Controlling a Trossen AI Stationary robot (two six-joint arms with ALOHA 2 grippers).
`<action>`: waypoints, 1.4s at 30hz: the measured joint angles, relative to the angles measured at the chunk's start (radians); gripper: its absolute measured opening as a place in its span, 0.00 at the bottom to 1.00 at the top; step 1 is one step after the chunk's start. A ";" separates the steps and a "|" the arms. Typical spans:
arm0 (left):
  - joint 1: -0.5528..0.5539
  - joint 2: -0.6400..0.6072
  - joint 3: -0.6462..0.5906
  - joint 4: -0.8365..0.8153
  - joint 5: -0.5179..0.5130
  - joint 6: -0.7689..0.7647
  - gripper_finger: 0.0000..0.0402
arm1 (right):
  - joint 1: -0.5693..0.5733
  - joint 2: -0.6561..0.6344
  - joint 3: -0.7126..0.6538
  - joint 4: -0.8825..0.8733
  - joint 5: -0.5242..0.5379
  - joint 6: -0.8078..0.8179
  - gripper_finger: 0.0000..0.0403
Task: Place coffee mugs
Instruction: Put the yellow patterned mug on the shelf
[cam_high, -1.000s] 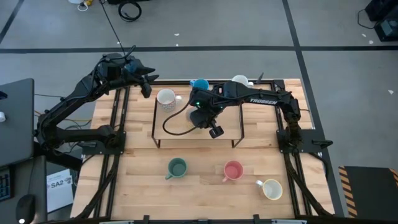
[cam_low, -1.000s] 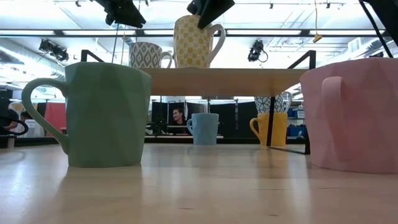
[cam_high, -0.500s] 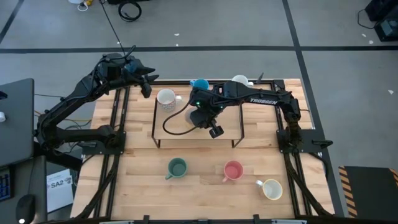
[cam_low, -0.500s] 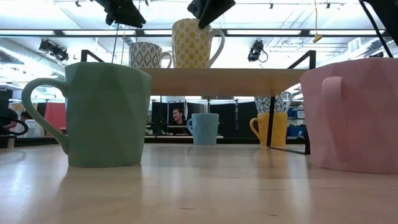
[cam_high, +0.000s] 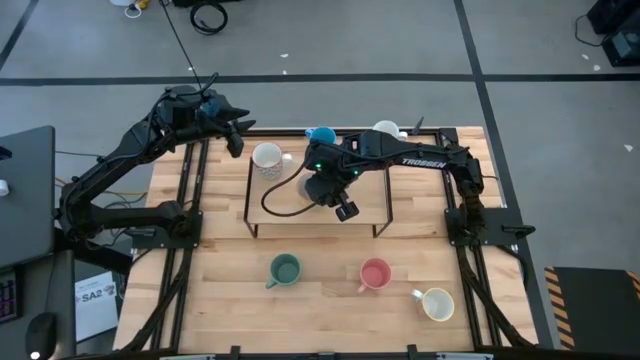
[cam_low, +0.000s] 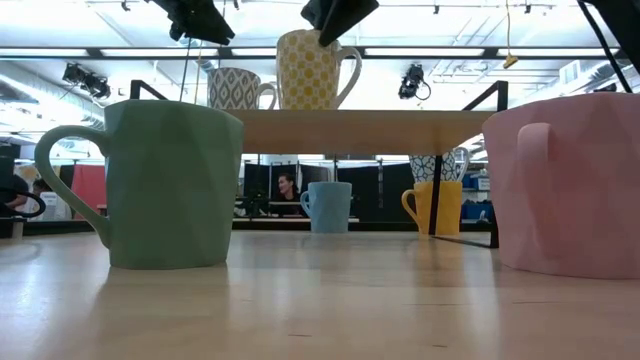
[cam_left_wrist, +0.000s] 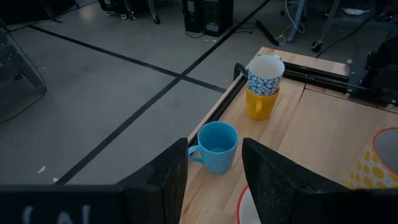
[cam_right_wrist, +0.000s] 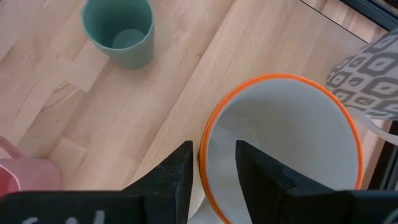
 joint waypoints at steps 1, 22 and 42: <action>0.000 0.000 0.000 0.000 0.000 0.000 0.40 | 0.000 0.000 0.000 0.000 0.000 0.000 0.31; -0.020 0.000 0.000 0.142 0.000 -0.003 0.40 | -0.024 -0.230 0.000 -0.043 0.000 0.034 0.32; -0.379 0.270 0.173 0.250 0.091 -0.129 0.40 | -0.136 -0.463 -0.289 0.068 -0.133 0.082 0.32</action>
